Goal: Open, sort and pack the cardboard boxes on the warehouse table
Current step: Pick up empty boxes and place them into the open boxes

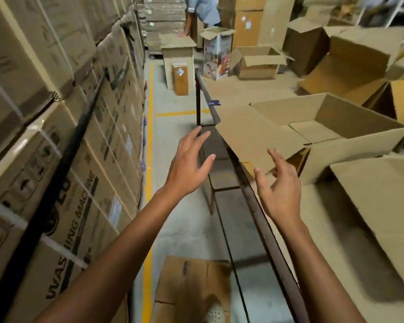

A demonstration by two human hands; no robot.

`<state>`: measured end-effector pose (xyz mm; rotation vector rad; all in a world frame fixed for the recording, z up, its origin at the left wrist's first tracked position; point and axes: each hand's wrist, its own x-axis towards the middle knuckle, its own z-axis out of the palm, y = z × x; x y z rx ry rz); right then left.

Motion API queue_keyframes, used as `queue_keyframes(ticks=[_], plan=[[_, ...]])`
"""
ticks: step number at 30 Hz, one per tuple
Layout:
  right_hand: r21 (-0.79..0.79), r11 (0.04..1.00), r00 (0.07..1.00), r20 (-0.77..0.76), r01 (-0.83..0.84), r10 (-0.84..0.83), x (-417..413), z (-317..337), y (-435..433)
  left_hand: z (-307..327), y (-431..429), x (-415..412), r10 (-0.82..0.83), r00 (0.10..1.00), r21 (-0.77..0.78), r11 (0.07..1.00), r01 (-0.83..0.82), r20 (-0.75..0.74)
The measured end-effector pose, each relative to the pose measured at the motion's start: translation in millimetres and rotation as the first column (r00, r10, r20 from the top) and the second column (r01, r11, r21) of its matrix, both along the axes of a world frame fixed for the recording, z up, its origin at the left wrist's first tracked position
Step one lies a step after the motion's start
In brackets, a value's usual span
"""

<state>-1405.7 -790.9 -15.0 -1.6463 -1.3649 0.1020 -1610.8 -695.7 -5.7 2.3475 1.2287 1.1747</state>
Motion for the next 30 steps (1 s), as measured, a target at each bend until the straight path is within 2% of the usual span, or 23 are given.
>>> queue_keyframes(ticks=[8, 16, 21, 24, 28, 30], plan=[[-0.028, 0.964, 0.964, -0.03, 0.265, -0.266, 61, 15, 97, 30, 139, 83, -0.184, 0.98, 0.003, 0.983, 0.185, -0.075], [-0.119, 0.865, 0.872, 0.008, 0.487, -0.49, 94, 27, 129, 30, 223, 146, -0.375, 0.92, 0.005, 0.926, 0.378, -0.111], [-0.196, 0.747, 0.764, 0.013, 0.635, -0.645, 110, 24, 151, 24, 290, 187, -0.468, 0.875, 0.01, 0.881, 0.473, -0.125], [-0.259, 0.661, 0.677, -0.036, 0.704, -0.735, 112, 20, 166, 20, 339, 216, -0.492, 0.856, -0.053, 0.87, 0.49, -0.16], [-0.315, 0.541, 0.555, -0.052, 0.78, -0.83, 114, 8, 184, 11, 399, 249, -0.462, 0.857, -0.175, 0.885, 0.431, -0.227], [-0.401, 0.457, 0.456, -0.103, 0.794, -0.884, 116, 1, 190, 3, 422, 262, -0.429, 0.872, -0.277, 0.89, 0.363, -0.237]])
